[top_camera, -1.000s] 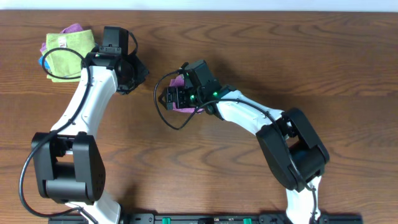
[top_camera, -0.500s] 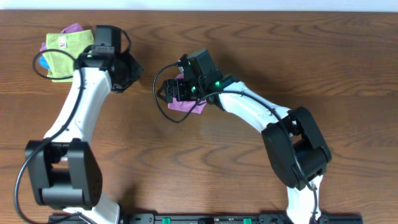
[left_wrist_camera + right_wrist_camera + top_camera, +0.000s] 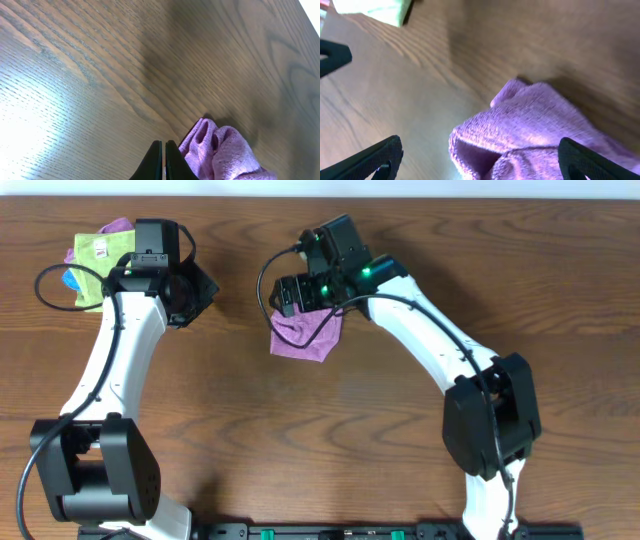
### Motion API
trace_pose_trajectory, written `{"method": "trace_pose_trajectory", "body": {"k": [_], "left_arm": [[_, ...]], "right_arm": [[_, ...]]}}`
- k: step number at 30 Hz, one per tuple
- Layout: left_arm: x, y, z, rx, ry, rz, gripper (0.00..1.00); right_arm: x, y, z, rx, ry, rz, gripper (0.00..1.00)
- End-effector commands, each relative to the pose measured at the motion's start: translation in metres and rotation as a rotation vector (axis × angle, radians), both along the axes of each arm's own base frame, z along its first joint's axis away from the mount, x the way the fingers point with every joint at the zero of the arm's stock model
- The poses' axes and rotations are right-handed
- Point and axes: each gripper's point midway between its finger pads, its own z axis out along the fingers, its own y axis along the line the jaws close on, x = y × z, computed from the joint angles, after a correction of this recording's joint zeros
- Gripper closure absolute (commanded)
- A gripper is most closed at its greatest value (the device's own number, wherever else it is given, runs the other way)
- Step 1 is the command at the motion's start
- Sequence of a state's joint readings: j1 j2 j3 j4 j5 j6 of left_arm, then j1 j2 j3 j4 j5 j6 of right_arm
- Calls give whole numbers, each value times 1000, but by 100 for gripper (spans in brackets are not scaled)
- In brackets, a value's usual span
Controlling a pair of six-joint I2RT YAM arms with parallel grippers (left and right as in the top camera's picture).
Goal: Fold the cloth
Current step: 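Lower the purple bundle with the right gripper and release it at center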
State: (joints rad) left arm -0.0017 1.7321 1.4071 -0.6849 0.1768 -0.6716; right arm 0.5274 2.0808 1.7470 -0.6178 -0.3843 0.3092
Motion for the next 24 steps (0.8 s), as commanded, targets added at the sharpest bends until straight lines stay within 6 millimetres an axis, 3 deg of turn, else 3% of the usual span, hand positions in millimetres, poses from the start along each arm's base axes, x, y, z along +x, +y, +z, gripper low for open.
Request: {"method": "trace_pose_trajectory", "body": {"k": [1,6,14,24], "left_arm": [[4,1,11,11,-29,-16,94],[7,1,13,10,-44,-16,94],[10,2,17,7,-61,-8,94],[11,2,18,7,-67,-8,94]], "right_arm": [[2,-3,-2,-30,-18,17,1],[3,-8,-5,-53,-12,-2,1],[-26,5,-19,-38,82,67,1],[-48,39,-78,-79,164,123,1]]}}
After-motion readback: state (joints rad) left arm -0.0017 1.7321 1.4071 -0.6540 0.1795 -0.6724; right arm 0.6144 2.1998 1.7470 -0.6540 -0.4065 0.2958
